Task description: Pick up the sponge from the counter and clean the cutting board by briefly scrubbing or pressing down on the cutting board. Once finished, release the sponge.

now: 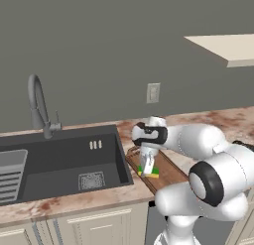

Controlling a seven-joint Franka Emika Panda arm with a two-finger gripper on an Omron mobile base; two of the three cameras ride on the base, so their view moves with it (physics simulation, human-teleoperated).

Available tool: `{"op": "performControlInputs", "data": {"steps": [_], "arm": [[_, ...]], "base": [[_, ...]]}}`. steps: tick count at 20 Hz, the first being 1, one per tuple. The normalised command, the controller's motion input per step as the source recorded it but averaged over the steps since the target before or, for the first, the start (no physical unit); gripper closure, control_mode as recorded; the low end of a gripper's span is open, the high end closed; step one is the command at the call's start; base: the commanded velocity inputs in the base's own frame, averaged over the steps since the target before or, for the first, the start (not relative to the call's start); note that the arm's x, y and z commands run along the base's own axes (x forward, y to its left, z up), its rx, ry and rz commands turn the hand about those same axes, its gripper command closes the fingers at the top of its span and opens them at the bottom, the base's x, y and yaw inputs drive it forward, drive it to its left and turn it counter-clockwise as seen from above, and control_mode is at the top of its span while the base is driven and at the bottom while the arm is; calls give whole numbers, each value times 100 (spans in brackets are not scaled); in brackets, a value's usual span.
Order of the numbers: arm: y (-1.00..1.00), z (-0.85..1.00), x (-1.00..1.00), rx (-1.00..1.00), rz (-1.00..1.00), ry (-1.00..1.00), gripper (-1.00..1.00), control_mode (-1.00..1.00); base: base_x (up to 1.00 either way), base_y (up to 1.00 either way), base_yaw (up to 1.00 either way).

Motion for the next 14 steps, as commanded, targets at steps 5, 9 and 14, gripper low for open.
{"op": "performControlInputs", "data": {"steps": [5, 9, 14], "arm": [[-23, -36, -87, 9, 0, 6, 100, -100], [-14, -27, -58, 8, 0, 20, 100, -100], [-20, -4, -7, 4, 0, 13, 100, -100]], "base": [[0, 0, 0], [0, 0, 0], [0, 0, 0]]}}
